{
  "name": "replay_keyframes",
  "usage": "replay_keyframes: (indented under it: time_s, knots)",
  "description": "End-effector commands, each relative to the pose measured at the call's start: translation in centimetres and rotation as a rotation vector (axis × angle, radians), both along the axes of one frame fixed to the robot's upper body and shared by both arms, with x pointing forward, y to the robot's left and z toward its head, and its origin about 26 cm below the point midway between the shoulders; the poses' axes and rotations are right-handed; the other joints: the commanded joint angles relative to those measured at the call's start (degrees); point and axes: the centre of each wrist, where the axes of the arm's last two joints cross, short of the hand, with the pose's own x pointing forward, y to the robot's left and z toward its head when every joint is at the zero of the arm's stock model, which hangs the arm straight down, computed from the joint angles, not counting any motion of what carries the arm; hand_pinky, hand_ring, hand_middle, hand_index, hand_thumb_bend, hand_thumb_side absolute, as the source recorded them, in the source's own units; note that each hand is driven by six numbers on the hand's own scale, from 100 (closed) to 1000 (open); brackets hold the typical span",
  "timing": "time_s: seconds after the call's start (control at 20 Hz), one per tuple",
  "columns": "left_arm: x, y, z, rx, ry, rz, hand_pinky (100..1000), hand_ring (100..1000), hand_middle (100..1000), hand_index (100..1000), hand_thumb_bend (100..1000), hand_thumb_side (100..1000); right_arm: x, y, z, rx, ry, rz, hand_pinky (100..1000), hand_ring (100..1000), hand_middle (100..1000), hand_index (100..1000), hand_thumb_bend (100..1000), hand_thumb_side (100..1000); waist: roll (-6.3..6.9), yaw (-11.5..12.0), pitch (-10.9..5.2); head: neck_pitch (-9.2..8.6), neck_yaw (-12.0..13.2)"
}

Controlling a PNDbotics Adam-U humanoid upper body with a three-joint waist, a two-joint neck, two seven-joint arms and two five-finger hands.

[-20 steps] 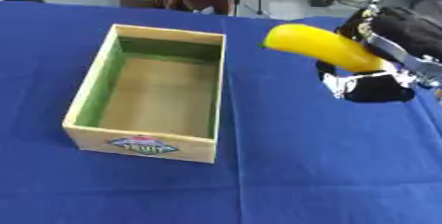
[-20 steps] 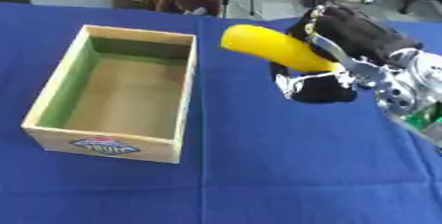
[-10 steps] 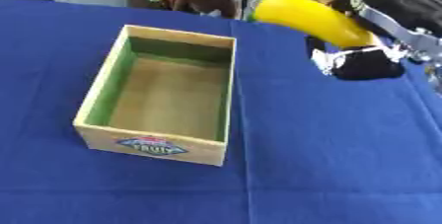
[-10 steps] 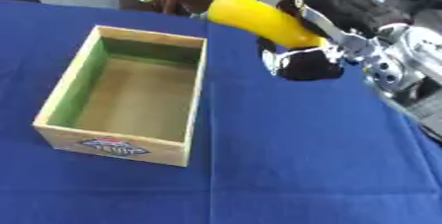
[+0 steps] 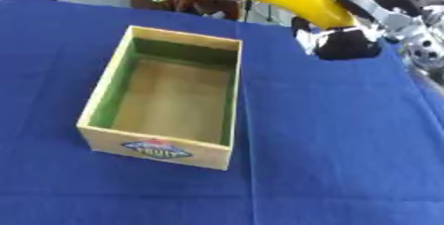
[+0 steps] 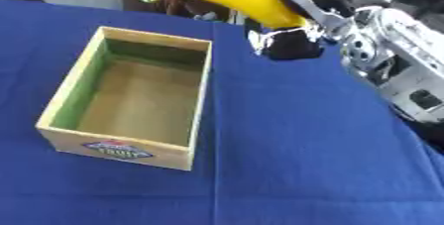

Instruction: Pick up objects on the table and place them in the box.

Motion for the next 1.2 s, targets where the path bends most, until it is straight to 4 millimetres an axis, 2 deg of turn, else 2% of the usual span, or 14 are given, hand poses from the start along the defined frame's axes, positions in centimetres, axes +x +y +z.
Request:
replay_keyframes:
  time_s: [0.05, 0.45, 0.75, 1.2]
  knots:
    - [-0.2, -0.2, 1.0, 0.019, -0.034, -0.016, 558, 725, 778, 898, 100, 1000, 0.8, 0.0, 0.8, -0.013, -0.038, -0.021, 644, 659, 319, 544, 100, 462, 0.06, 0.58, -0.95, -1.02, -0.74]
    - [-0.1, -0.5, 1.5, 0.012, -0.056, -0.03, 560, 725, 778, 897, 100, 1000, 3.1, 1.2, -0.1, -0.05, -0.033, -0.013, 641, 659, 318, 539, 100, 465, -0.66, 2.52, -0.64, -1.63, -1.7]
    - [0.0, -0.8, 2.0, 0.002, -0.088, -0.046, 562, 725, 778, 895, 100, 1000, 4.5, 2.4, -0.3, -0.066, -0.038, -0.01, 640, 658, 315, 535, 100, 465, -1.54, 4.42, -0.43, -2.01, -3.08]
    - [0.2, -1.6, 2.9, -0.013, -0.135, -0.085, 565, 726, 778, 894, 100, 1000, 6.9, 3.9, -1.1, -0.07, -0.027, -0.013, 643, 658, 316, 535, 100, 468, -2.05, 6.79, 0.43, -2.85, -5.31]
